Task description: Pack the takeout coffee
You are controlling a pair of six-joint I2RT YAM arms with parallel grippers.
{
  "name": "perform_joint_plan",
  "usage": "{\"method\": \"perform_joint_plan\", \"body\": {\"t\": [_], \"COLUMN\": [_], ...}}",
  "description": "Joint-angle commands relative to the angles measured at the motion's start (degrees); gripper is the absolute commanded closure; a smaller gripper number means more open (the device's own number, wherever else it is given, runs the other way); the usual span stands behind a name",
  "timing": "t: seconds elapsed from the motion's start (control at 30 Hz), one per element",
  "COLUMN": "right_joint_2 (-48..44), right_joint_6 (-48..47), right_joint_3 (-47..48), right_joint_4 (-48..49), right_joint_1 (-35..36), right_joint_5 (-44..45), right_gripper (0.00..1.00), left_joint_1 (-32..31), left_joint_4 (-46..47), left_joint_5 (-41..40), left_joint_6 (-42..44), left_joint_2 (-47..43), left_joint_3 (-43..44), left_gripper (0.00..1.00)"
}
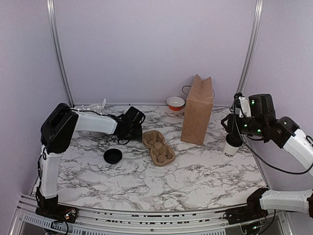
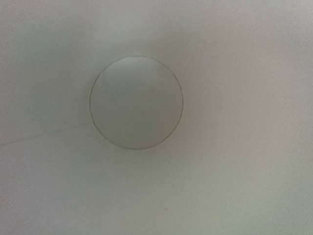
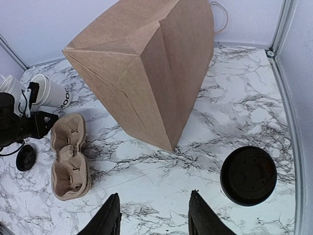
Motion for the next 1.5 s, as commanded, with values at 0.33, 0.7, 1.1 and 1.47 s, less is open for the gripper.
{"method": "perform_joint_plan", "body": {"t": [0.33,0.7,1.1,1.47], "right_joint_2": [4.2,17.3,35.1,44.1], "right_joint_6": [0.3,1.0,1.3,2.2], "right_joint_3": [-2.2,-2.3,4.3,8.9], "right_joint_4": [5.0,12.4,16.3,16.4], "right_joint_1": [3.9,15.0,18.8,21.1], "right_joint_5": [-5.9,-4.2,-4.1,-4.7], "right_gripper": [0.29,0.18,0.32,0.41], "left_joint_1": [-3.6,-3.6,-3.5,-3.4], "left_joint_4": [1.0,4.9,4.9,4.8], "left_joint_5": [7.5,12.7,12.7,12.4], "left_joint_6": [-3.2,-8.3,-11.1,-11.9], "left_joint_2": [-24.5,-42.4,-53.9,-58.0], "left_joint_3": [-18.2,-31.9,-40.2,-43.8], "left_gripper": [0.51,0.15,0.04,0.01]}}
